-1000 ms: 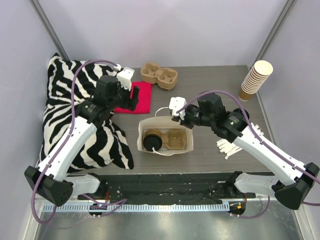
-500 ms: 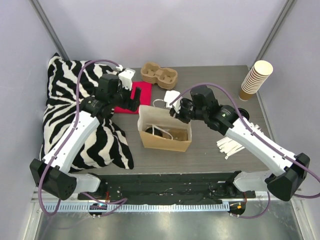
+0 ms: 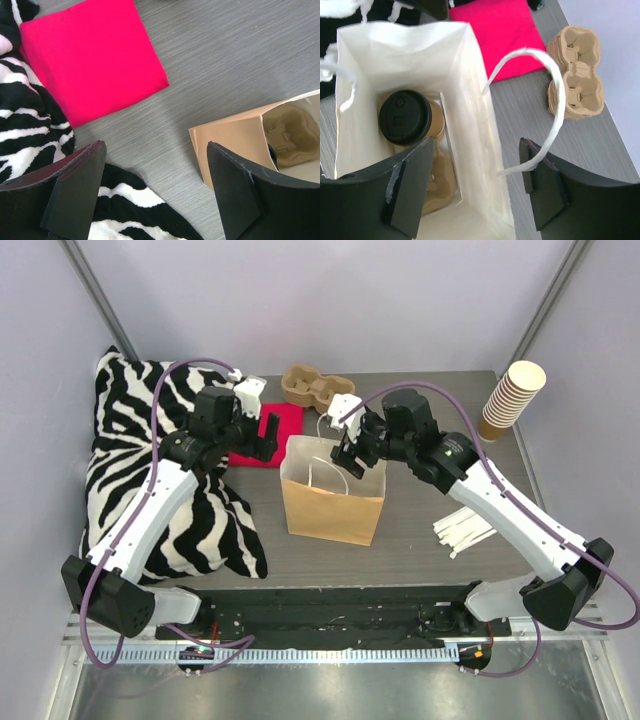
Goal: Pack the takeout coffee
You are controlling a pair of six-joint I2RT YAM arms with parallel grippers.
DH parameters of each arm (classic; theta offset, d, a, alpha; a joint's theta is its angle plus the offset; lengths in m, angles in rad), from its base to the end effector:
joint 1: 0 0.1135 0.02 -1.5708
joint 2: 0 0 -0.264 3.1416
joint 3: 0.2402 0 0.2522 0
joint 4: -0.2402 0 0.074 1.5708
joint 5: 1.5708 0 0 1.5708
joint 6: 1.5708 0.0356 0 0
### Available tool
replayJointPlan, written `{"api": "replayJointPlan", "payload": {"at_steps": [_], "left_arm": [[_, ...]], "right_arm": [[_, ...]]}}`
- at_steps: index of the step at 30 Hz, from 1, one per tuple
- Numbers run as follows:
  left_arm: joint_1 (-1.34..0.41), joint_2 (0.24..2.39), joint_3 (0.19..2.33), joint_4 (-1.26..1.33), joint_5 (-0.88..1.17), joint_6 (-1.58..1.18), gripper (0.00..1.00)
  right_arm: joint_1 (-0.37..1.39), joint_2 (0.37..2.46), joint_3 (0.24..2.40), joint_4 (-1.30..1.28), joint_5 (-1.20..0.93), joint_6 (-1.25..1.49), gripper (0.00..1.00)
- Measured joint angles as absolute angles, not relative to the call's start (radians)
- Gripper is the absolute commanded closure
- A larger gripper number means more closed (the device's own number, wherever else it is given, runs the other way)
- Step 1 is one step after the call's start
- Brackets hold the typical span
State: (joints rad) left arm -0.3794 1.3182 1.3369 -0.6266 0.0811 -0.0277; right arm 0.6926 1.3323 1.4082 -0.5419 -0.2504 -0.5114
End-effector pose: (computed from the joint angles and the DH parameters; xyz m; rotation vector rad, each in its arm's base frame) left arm 0.2662 -0.1092 0.3712 0.4296 2.1518 -0.3189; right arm 0.2208 0.1947 0.3997 -1.2823 1.5876 0.3685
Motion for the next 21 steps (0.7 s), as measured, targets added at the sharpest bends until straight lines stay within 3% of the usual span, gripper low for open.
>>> {"api": "replayJointPlan", "payload": {"at_steps": [4, 16, 21], "left_arm": [[-0.37, 1.318, 1.337, -0.627, 0.081, -0.04, 0.09], [-0.336, 1.318, 1.337, -0.616, 0.083, -0.057, 0.06], [-0.313, 1.315, 1.336, -0.609, 0.083, -0.077, 0.06]], "right_arm": [[0.688, 1.349, 1.472, -0.57, -0.245, -0.483, 0.15], [0.661, 1.332, 1.638, -0.731, -0.135, -0.389, 0.14], [0.538, 1.277, 1.668, -0.816, -0.016, -0.299, 0.16]]}}
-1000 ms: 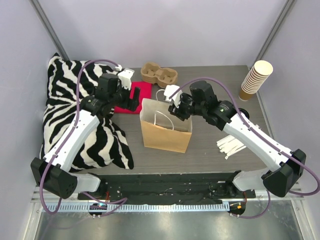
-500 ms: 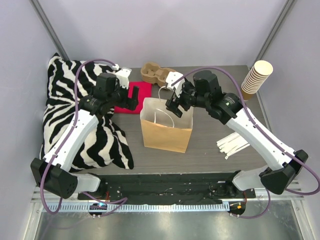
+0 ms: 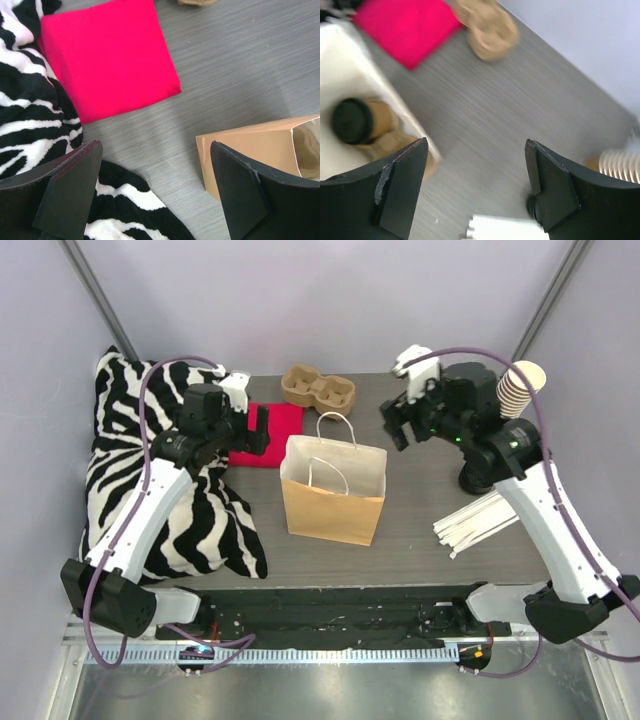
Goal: Pack the takeout coffee
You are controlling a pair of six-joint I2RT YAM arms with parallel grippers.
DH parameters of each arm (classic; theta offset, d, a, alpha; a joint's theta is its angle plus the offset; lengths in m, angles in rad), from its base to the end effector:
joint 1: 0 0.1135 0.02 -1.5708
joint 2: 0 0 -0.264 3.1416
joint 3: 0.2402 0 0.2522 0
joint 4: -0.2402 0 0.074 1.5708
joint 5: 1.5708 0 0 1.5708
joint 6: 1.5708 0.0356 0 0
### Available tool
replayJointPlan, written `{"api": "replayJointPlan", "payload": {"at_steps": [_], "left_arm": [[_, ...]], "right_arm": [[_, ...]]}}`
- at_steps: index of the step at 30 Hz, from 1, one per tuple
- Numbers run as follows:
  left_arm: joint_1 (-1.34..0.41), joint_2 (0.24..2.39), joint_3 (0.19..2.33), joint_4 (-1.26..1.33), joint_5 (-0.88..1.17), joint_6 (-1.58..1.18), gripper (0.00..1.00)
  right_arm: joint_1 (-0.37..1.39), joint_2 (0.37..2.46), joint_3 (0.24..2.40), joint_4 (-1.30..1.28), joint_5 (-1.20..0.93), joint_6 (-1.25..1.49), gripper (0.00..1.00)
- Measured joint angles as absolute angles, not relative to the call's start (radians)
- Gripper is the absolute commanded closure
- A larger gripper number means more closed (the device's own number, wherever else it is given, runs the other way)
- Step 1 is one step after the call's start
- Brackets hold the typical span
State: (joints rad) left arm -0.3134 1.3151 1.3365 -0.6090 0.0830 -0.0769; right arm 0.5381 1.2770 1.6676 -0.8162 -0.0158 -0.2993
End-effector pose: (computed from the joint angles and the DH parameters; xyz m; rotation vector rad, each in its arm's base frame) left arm 0.2730 -0.0916 0.3735 0.3043 2.1515 -0.3141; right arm 0.2118 0.1271 0.4697 -0.8226 1.8234 0.1693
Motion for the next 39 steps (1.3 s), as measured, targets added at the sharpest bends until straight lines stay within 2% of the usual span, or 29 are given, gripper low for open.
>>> {"api": "replayJointPlan", "payload": {"at_steps": [6, 11, 14, 20, 24, 31, 39], "left_arm": [[-0.307, 1.254, 1.291, -0.577, 0.092, -0.098, 0.06], [-0.306, 1.203, 1.238, -0.561, 0.137, -0.105, 0.06], [-0.306, 1.202, 1.225, -0.561, 0.175, -0.102, 0.06], [-0.306, 1.202, 1.213, -0.566, 0.234, -0.105, 0.05], [-0.306, 1.203, 1.205, -0.57, 0.255, -0.107, 0.05], [-0.306, 1.214, 1.205, -0.581, 0.262, -0.098, 0.04], [-0.303, 1.232, 1.206, -0.584, 0.262, -0.093, 0.04]], "right_arm": [[0.346, 1.137, 1.565, -0.961, 0.094, -0.282, 0.27], [0.316, 0.972, 1.339, -1.118, 0.108, -0.493, 0.4], [0.313, 0.93, 1.215, -1.205, 0.1, -0.621, 0.52], [0.305, 0.93, 0.934, -1.311, 0.104, -0.89, 0.59], [0.247, 0.956, 0.841, -1.335, 0.107, -1.032, 0.61], [-0.037, 1.086, 0.818, -1.248, 0.067, -1.32, 0.67], [-0.357, 1.177, 0.818, -1.116, -0.117, -1.732, 0.71]]}}
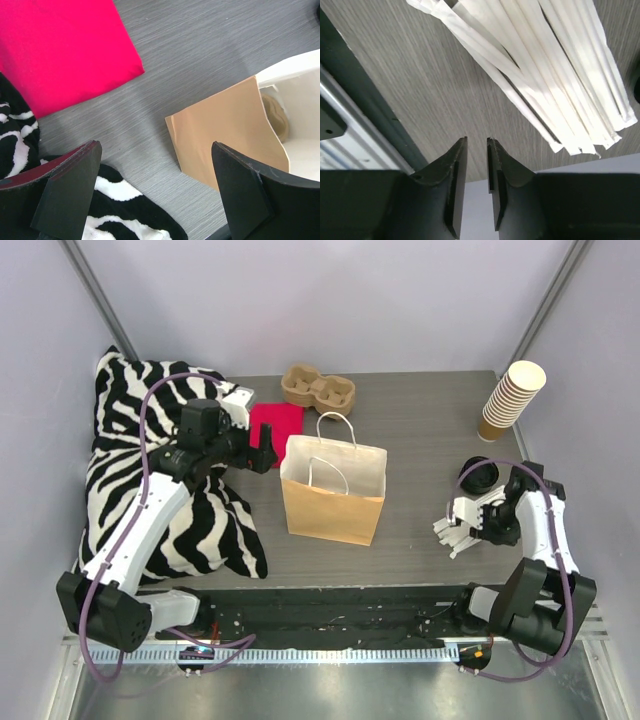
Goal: Pack the takeout coffee
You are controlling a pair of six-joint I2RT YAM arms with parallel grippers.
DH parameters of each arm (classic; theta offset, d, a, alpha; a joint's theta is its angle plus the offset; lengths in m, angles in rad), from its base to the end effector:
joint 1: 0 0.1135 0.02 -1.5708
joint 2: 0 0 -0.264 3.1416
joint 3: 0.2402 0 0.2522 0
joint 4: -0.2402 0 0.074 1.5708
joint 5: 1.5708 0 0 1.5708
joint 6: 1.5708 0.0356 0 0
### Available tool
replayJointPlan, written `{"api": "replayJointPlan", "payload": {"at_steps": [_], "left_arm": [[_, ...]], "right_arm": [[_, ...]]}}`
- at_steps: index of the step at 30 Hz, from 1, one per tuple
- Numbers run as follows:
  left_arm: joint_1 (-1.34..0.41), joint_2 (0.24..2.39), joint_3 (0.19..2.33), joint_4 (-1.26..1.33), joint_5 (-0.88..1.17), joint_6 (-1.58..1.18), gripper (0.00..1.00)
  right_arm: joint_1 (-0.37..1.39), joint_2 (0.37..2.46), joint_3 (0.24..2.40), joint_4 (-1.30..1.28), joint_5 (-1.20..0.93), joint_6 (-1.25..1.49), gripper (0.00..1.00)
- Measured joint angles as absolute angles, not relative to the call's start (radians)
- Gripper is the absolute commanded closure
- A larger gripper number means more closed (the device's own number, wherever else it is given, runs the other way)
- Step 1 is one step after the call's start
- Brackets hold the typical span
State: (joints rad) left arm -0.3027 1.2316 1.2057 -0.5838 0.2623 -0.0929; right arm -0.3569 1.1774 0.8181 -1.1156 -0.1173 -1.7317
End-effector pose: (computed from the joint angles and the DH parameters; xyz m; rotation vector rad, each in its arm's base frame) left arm 0.2525 -0.0885 0.3540 0.3803 2.1690 -0.5092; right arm 0.1698 -0.0589 0.2185 -1.9049 2.3071 -0.0359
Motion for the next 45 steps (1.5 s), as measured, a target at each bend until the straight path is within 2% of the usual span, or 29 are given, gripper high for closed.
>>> {"api": "replayJointPlan", "payload": {"at_steps": [10, 45], "left_arm": [[-0.291, 1.259, 1.206, -0.585, 0.262, -0.099, 0.02], [-0.246, 1.303, 1.142, -0.557, 0.313, -0.121, 0.02]], "right_arm": [[-0.508, 1.178, 0.752, -1.054, -0.276, -1.95, 0.66], [-0.564, 1.27, 0.703, -0.973, -0.316, -1.982, 0.58]]}}
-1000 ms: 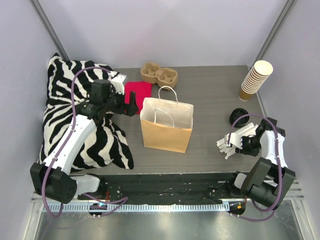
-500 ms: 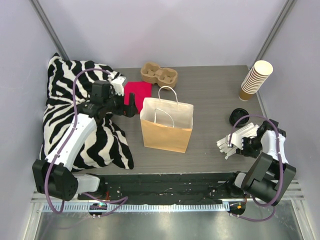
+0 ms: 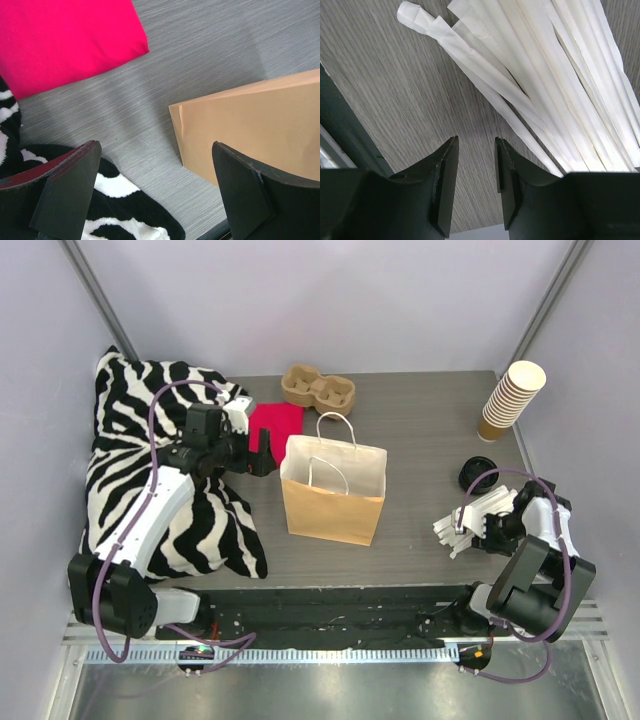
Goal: Pack the takeout coffee
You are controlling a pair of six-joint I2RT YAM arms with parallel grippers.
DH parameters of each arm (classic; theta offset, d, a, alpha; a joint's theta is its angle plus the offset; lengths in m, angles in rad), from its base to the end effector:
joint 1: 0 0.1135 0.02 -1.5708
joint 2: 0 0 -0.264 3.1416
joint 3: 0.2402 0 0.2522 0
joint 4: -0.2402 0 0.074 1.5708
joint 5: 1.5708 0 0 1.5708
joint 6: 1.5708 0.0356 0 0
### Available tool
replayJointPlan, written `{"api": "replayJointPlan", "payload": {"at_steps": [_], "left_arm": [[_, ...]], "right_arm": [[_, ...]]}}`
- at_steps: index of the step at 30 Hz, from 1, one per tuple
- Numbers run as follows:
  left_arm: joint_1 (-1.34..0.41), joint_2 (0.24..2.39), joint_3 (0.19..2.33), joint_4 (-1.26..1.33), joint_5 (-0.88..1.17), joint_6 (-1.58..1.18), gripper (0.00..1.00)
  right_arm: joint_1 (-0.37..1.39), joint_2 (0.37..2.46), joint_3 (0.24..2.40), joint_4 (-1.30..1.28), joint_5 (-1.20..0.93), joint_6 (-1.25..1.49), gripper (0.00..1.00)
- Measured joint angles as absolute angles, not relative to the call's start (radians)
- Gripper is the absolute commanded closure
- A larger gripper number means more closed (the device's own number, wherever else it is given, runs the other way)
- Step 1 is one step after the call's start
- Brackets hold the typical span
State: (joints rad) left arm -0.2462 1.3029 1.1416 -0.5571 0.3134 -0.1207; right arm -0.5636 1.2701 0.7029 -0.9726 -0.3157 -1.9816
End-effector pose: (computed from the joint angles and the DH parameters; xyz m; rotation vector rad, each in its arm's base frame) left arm 0.2715 -0.0796 0.3170 0.3091 2.2865 -0.5481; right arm 0.1614 -0.0889 0.1769 -1.8474 2.1430 0.0904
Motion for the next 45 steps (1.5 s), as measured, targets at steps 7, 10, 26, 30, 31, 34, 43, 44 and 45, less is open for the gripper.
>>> {"api": "replayJointPlan", "payload": {"at_steps": [7, 10, 26, 30, 31, 34, 43, 44, 45], "left_arm": [[-0.246, 1.318, 1.142, -0.557, 0.318, -0.123, 0.02], [-0.246, 1.329, 1.142, -0.555, 0.323, -0.123, 0.02], [-0.233, 1.393, 1.145, -0.555, 0.341, -0.122, 0.02], [-0.233, 1.406, 1.154, -0.556, 0.342, -0.122, 0.02], [-0.233, 1.41, 1.158, -0.556, 0.343, -0.122, 0.02], [-0.233, 1.417, 1.165, -0.556, 0.345, -0.122, 0.02], [-0.233, 1.436, 1.176, -0.558, 0.345, -0.12, 0.02], [-0.233, 1.437, 1.176, -0.558, 0.345, -0.119, 0.02], [-0.233, 1.438, 1.177, -0.559, 0.345, -0.119, 0.02]], "right_arm": [[-0.565, 1.287, 0.718, -0.964, -0.318, -1.982, 0.58], [-0.565, 1.293, 0.729, -0.963, -0.321, -1.982, 0.57], [-0.56, 1.348, 0.746, -0.927, -0.33, -1.982, 0.57], [-0.557, 1.351, 0.747, -0.91, -0.332, -1.982, 0.57], [-0.556, 1.354, 0.748, -0.908, -0.332, -1.982, 0.57], [-0.551, 1.369, 0.749, -0.902, -0.332, -1.983, 0.57], [-0.537, 1.415, 0.749, -0.872, -0.331, -1.984, 0.59], [-0.537, 1.42, 0.749, -0.869, -0.332, -1.985, 0.6], [-0.536, 1.423, 0.75, -0.866, -0.332, -1.985, 0.61]]}}
